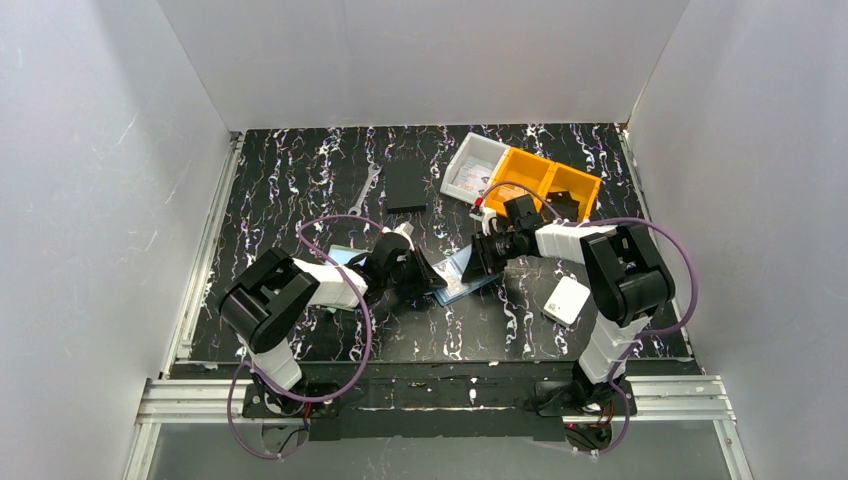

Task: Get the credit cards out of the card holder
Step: Remove the credit card from the card holder.

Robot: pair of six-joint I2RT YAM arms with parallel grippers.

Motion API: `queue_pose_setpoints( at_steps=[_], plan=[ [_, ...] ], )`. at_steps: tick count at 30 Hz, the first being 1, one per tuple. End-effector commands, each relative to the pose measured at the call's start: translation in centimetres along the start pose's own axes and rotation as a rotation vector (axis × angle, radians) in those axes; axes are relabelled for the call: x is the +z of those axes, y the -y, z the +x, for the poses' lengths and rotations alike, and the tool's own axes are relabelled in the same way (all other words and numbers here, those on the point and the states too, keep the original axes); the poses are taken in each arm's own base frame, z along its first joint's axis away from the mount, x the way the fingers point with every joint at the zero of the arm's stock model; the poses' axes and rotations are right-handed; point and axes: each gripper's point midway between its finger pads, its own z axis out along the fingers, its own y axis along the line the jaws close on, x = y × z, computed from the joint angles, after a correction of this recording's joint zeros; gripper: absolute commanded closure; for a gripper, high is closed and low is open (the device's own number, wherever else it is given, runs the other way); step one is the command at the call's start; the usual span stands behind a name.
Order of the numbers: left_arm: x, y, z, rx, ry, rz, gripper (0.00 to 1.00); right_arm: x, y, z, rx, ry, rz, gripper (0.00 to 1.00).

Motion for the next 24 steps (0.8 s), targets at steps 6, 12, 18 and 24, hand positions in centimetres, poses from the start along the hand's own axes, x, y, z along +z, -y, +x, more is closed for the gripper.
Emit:
queue_pose_setpoints(
  at_steps=[6, 12, 18, 24],
  plan=[
    [0.4, -2.5, 1.0, -0.018, -0.033, -0.067, 1.00, 1.1, -0.6, 0.2, 0.110, -0.009, -0.110, 0.72],
    [-0.1, -1.7, 0.8, -0.012, -0.026, -0.045, 0.97, 0.5, 0.6, -0.2, 0.137, 0.017, -0.066, 0.74],
    [-1.7, 1.7, -1.1, 0.003, 0.030, 0.032, 0.80, 0.5, 1.5, 0.2, 0.150, 0.012, -0.022, 0.78],
    [-2.2, 1.6, -1.3, -0.008, 0.037, 0.009, 0.78, 0.6, 1.6, 0.3, 0.153, 0.008, -0.023, 0.78]
  ],
)
